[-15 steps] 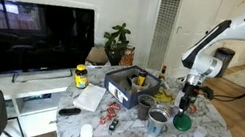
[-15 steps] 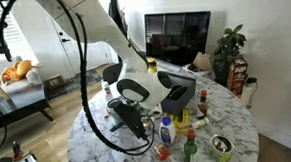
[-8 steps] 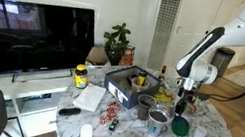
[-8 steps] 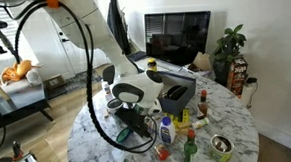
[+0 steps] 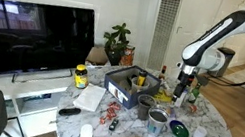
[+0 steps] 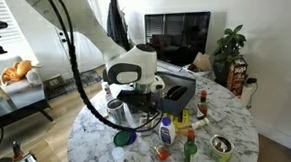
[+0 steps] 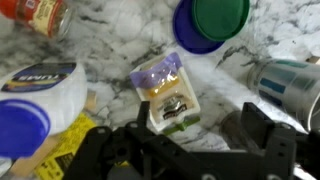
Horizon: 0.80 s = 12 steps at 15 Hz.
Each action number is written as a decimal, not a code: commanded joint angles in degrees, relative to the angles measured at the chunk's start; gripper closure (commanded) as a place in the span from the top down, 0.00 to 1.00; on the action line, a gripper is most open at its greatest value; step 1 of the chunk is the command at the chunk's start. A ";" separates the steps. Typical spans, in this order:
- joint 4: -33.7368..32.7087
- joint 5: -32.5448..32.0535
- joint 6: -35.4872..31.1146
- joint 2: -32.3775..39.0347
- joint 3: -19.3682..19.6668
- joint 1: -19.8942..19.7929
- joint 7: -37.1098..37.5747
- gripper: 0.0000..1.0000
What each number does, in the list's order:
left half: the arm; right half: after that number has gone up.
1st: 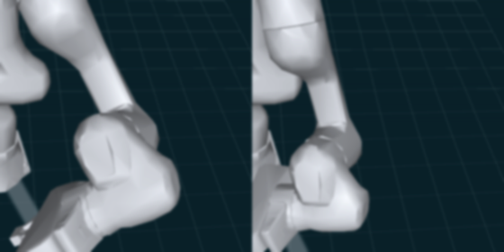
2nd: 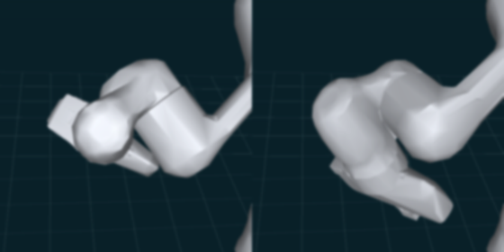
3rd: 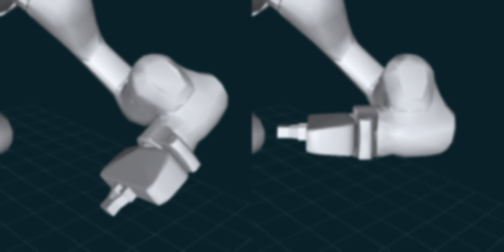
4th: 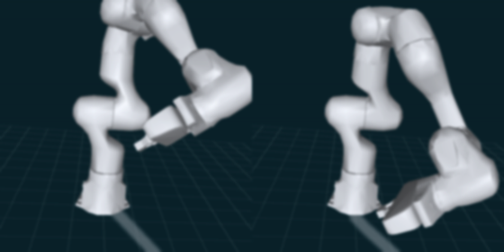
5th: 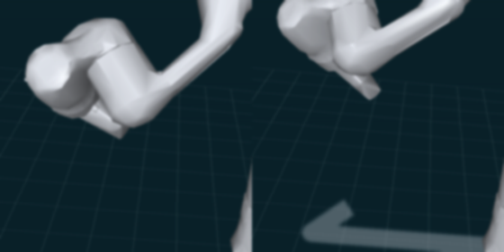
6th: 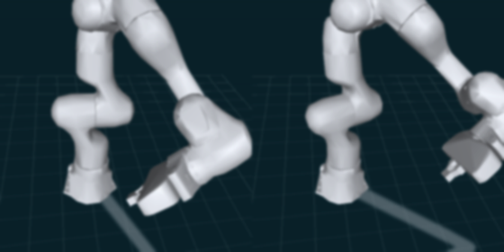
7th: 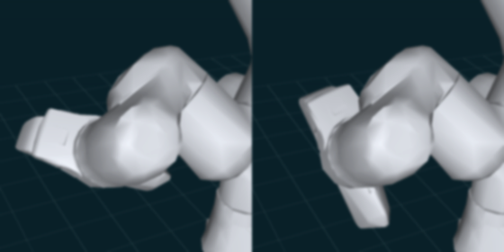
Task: Put the blue and green lids on the table, remove the large clear cup from the box and put it on the table, place the silver cup and small clear cup in the box
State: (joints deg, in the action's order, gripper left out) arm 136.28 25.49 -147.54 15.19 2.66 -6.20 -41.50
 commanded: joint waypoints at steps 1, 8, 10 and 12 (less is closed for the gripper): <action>1.37 1.08 -3.72 -6.86 -1.94 -1.60 4.57 1.00; -7.14 10.50 -13.55 -1.36 -4.24 0.53 12.43 1.00; -9.27 13.16 -16.63 1.90 -5.26 0.74 13.94 1.00; -11.35 15.69 -18.83 4.98 -6.49 0.45 13.92 1.00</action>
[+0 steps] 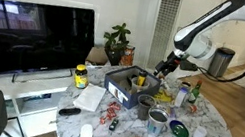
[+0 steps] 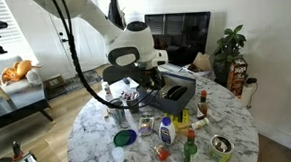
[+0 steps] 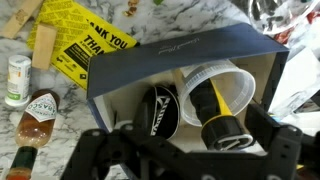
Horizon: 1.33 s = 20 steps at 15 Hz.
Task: Put the blue and green lids on the table, remove the large clear cup from the box and put it on the table, place the silver cup and small clear cup in the box
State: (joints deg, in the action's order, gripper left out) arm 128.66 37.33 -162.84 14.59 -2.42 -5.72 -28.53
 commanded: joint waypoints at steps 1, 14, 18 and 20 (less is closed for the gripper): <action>-4.58 4.46 -4.40 7.00 -1.78 -0.15 0.95 1.00; -14.40 9.39 -11.45 19.94 -7.90 -4.26 -3.05 0.90; -15.22 8.75 -11.53 21.52 -7.70 -4.35 -2.46 0.48; -15.55 8.90 -11.44 22.10 -8.06 -4.73 -2.76 0.31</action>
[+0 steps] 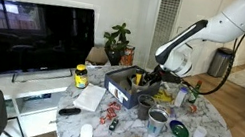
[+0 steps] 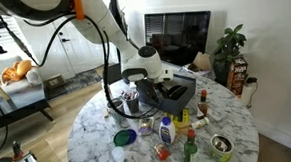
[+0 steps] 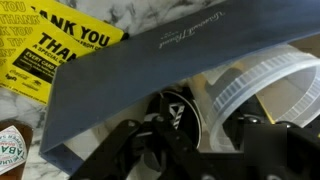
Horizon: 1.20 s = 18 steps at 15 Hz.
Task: Put the blue and green lids on the table, remove the large clear cup from the box and put it on the table, place the silver cup and small clear cup in the box
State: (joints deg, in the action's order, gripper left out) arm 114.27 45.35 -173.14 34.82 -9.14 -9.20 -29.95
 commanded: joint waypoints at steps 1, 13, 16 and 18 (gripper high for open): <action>-1.29 0.87 -1.08 2.13 -1.38 -1.32 -1.37 0.25; -1.44 6.69 -0.87 0.46 -14.87 -13.29 -10.62 0.01; 0.68 7.65 -2.54 -3.21 -18.62 -16.15 -14.13 0.01; 1.56 7.93 -4.24 -5.63 -20.91 -17.69 -16.12 0.01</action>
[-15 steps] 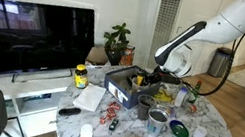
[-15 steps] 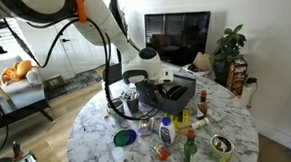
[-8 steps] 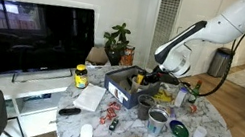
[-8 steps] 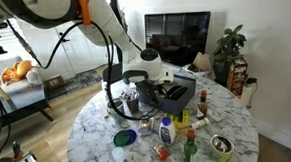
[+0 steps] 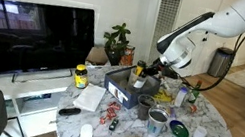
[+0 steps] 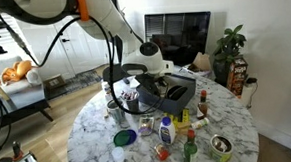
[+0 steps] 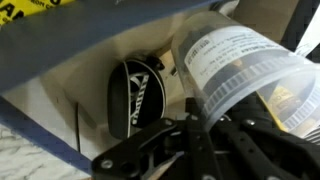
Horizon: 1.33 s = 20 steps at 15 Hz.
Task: Put the blue and green lids on the table, remove the large clear cup from the box and put it on the table, place the silver cup and small clear cup in the box
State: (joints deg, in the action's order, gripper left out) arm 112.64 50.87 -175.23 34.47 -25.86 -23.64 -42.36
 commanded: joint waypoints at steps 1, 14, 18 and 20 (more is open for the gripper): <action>3.57 2.56 -2.97 -6.48 -5.38 -3.97 -4.59 0.01; 19.92 -0.15 13.15 -24.82 -14.38 -3.47 -10.14 0.01; 22.71 -0.73 19.43 -26.75 -18.13 -1.50 -13.58 0.01; 23.04 0.86 22.91 -27.99 -10.67 8.76 -15.83 0.01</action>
State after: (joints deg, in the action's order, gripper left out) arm 133.77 50.93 -156.87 10.44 -42.24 -23.48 -55.99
